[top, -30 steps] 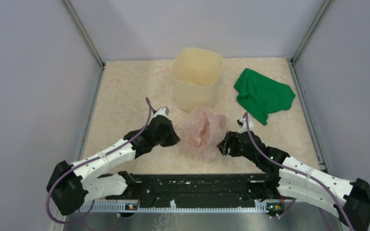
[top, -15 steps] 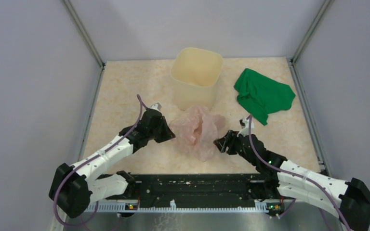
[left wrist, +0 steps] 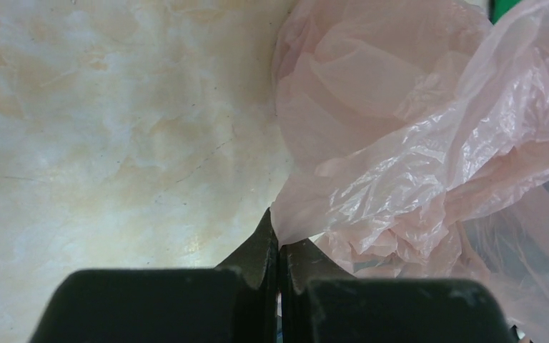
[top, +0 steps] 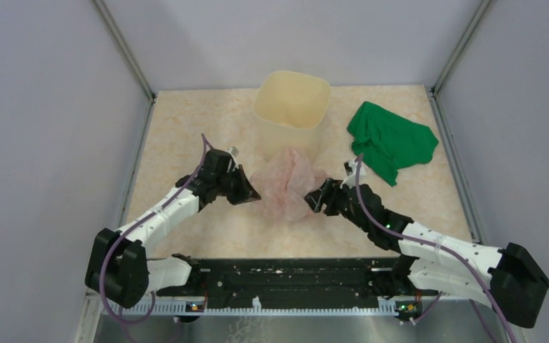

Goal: Put the trash bags into the trash bin

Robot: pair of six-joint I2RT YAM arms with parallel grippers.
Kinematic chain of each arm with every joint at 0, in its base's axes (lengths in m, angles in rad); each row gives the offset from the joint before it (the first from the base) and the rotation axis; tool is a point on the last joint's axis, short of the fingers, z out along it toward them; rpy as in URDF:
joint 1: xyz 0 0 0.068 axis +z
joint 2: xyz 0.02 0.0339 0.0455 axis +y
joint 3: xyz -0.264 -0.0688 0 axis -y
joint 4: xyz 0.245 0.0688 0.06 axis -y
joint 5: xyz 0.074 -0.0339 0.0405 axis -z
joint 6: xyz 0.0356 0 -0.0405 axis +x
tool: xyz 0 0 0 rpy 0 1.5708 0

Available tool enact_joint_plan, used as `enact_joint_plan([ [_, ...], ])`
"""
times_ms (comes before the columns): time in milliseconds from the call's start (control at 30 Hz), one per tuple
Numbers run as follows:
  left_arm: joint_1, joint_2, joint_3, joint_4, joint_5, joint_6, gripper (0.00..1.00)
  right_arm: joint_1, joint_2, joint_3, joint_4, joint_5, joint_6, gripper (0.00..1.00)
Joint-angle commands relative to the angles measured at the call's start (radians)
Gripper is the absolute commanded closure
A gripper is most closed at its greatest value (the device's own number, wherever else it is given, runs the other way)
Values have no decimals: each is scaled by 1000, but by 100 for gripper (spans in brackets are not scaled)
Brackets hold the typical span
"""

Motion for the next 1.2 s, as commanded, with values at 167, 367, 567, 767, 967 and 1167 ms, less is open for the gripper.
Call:
enact_joint_plan([
  [167, 51, 57, 68, -1, 147, 15, 100, -6, 132, 97, 138, -31, 5, 37],
  [367, 69, 65, 106, -19, 196, 20, 100, -7, 122, 162, 14, -77, 45, 68],
  [567, 67, 51, 510, -182, 263, 81, 100, -6, 52, 781, -664, 56, -127, 100],
  [767, 41, 220, 1521, -270, 318, 57, 100, -6, 323, 1957, -1059, 58, -385, 100],
  [967, 39, -11, 1120, -245, 225, 161, 100, -6, 141, 1480, -978, -12, -307, 100],
  [1167, -45, -371, 256, -372, 65, 198, 100, 14, -132, 552, -922, -128, -65, 100],
])
